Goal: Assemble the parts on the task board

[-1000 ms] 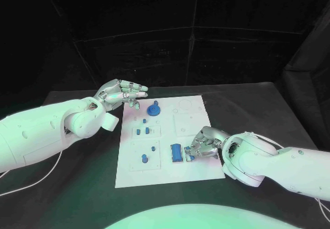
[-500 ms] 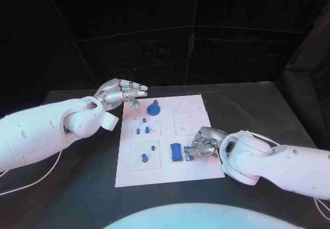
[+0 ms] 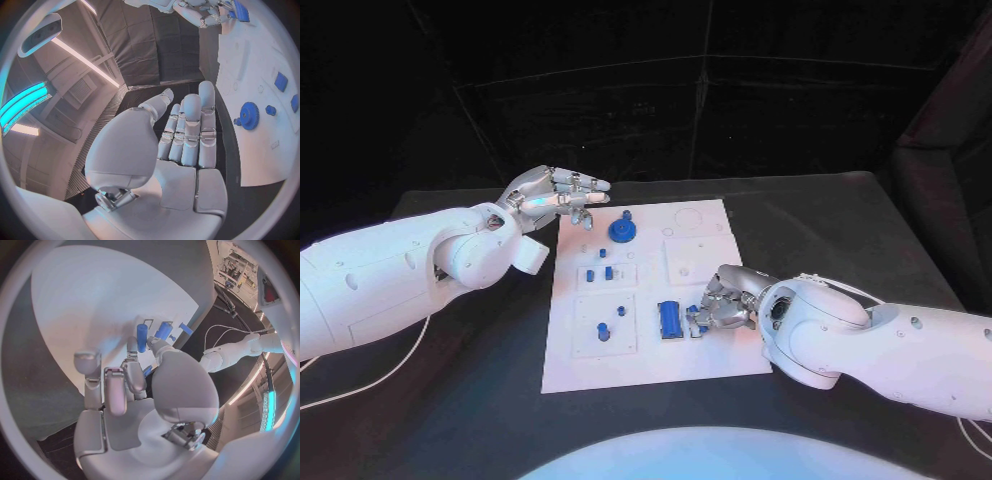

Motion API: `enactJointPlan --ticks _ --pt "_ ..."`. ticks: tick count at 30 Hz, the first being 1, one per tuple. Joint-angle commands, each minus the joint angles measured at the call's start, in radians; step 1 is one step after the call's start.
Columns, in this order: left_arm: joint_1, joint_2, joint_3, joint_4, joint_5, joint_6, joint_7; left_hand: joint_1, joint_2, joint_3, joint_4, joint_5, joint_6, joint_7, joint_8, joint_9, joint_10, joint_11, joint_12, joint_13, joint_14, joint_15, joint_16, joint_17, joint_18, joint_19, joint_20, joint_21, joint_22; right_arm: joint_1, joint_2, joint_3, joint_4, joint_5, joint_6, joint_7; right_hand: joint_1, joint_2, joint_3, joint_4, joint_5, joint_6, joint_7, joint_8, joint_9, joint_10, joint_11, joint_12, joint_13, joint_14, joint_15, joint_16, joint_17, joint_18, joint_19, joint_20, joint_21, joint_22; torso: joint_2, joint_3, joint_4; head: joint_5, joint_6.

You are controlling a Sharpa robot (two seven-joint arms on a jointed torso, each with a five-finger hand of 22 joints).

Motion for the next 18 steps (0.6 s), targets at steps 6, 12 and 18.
enactJointPlan --ticks 6,12,18 --pt "0.001 -0.001 0.001 0.002 0.005 0.014 -0.001 0.004 0.007 0.000 -0.005 -0.002 -0.006 0.002 0.006 0.000 -0.006 0.003 0.002 -0.001 -0.009 0.001 0.003 -0.001 0.014 0.000 0.009 -0.006 -0.001 0.000 0.004 0.000 0.002 -0.018 0.024 -0.005 -0.036 0.007 -0.056 0.031 -0.007 0.003 0.003 0.005 0.007 0.003 -0.008 -0.008 0.003 0.085 -0.007 0.003 0.160 -0.016 0.003 -0.007 -0.002 -0.001 0.000 -0.0006 -0.0002 0.000 -0.003" --pt "0.001 -0.001 0.001 0.001 0.005 0.017 -0.004 0.004 0.007 0.000 -0.005 -0.002 -0.006 0.002 0.006 0.000 -0.006 0.003 0.002 -0.001 -0.009 0.001 0.003 -0.001 0.014 0.000 0.009 -0.006 -0.001 0.000 0.000 0.000 0.005 -0.014 0.025 -0.003 -0.042 0.022 -0.089 0.056 -0.014 0.018 -0.004 0.013 0.014 0.010 -0.013 0.011 0.017 0.086 -0.010 0.004 0.162 -0.016 0.006 -0.009 -0.001 0.003 -0.001 -0.0002 0.0002 -0.001 -0.004" --pt "0.001 0.000 0.001 0.000 0.005 0.019 -0.004 0.003 0.007 0.000 -0.005 -0.002 -0.007 0.002 0.006 0.000 -0.007 0.003 0.003 -0.001 -0.009 0.001 0.003 -0.001 0.014 0.000 0.009 -0.007 -0.001 0.000 -0.004 0.000 0.008 -0.013 0.024 -0.001 -0.046 0.029 -0.109 0.075 -0.016 0.024 -0.006 0.015 0.017 0.013 -0.015 0.014 0.020 0.085 -0.012 0.003 0.162 -0.016 0.005 -0.011 -0.003 0.000 0.000 0.0001 0.0003 -0.001 -0.004"
